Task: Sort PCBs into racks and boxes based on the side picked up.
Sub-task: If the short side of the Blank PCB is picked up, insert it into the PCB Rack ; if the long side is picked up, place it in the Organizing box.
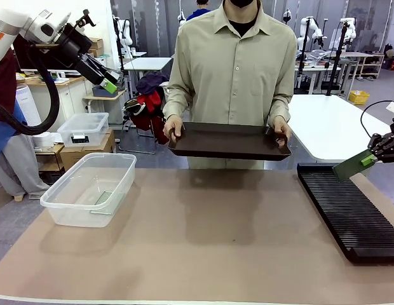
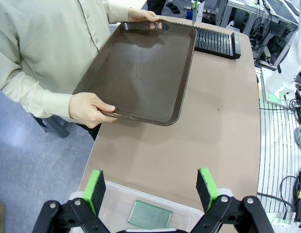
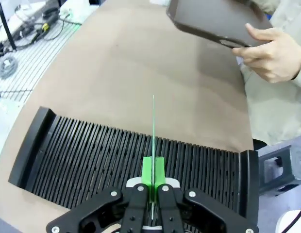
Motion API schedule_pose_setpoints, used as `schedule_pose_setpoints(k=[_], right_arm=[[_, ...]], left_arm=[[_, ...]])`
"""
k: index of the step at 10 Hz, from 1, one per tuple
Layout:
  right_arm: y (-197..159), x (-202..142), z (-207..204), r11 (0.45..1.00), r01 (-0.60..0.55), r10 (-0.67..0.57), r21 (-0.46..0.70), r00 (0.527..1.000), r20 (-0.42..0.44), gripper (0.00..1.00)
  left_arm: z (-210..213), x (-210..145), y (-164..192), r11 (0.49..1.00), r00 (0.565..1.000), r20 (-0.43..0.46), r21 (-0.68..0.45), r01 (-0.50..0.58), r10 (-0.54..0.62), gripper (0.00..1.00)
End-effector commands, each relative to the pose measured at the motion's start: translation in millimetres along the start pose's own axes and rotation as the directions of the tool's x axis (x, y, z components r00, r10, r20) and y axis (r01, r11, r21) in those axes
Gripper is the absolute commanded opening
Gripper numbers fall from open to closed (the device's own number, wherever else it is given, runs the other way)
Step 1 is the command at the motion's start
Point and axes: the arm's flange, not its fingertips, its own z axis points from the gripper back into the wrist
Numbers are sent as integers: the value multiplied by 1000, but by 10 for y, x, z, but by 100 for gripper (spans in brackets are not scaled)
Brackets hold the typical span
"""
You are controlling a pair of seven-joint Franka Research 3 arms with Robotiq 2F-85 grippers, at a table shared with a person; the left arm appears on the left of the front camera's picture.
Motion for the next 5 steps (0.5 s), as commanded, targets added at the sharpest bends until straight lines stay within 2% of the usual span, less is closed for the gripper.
schedule_pose_setpoints(k=[1, 5], right_arm=[[-3, -39, -93, 999, -48, 48, 7, 997, -52, 2], [-8, -112, -175, 998, -54, 53, -15, 997, -62, 2]], left_arm=[[-9, -8, -7, 1000, 1000, -2, 1, -1, 1, 100], [-9, -8, -7, 1000, 1000, -2, 1, -1, 1, 100]])
